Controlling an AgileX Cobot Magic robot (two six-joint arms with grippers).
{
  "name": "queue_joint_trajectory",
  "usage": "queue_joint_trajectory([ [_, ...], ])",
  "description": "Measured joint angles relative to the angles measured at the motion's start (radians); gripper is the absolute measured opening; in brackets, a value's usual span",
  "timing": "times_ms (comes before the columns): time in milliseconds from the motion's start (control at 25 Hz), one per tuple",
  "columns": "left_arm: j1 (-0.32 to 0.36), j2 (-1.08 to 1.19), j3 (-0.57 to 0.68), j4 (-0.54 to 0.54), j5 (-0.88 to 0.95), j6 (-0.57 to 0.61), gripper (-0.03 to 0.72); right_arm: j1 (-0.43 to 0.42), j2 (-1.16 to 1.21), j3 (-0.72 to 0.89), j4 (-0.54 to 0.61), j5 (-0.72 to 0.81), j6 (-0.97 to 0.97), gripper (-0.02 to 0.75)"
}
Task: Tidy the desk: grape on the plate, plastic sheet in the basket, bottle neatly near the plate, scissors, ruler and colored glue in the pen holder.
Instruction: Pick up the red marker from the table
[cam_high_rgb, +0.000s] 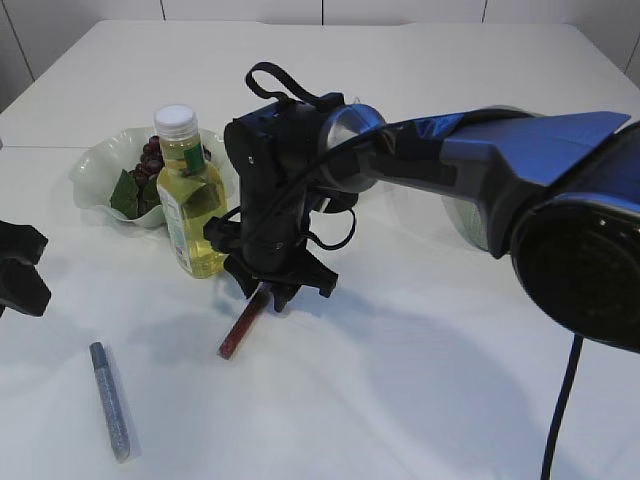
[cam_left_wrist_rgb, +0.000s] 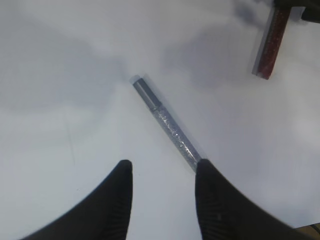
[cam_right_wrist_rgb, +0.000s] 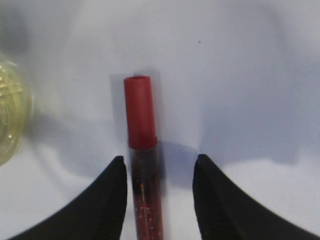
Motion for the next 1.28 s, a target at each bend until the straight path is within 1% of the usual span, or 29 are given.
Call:
queue_joint_trajectory([
  [280,0.0,0.0,0.0,0.0,0.0,0.0,0.309,0.0,0.011,-0.005,0.0,0.007,0.0,0.357],
  [480,0.0,0.0,0.0,0.0,0.0,0.0,0.309,0.0,0.011,-0.005,0.0,0.042,-0.017,0.35],
  [560,0.0,0.0,0.0,0.0,0.0,0.0,0.309,0.0,0.011,-0.005,0.0,0.049,-0.021,0.305],
  [640,0.0,0.0,0.0,0.0,0.0,0.0,0.309,0.0,0.011,-0.005,0.0,0.055,-0.03,0.217],
  [720,0.0,0.0,0.0,0.0,0.0,0.0,0.309,0.0,0.011,-0.005,0.0,0.06,-0.043,0.146],
  [800,0.0,0.0,0.0,0.0,0.0,0.0,0.309,0.0,0.011,-0.005,0.0,0.06,-0.055,0.107],
  [960,0.0,0.0,0.0,0.0,0.0,0.0,0.309,0.0,0.011,-0.005,0.008,0.06,-0.108,0.092],
  [1280,0.0,0.0,0.0,0.0,0.0,0.0,0.309,0.0,-0.027,-0.005,0.02,0.065,-0.24,0.09],
])
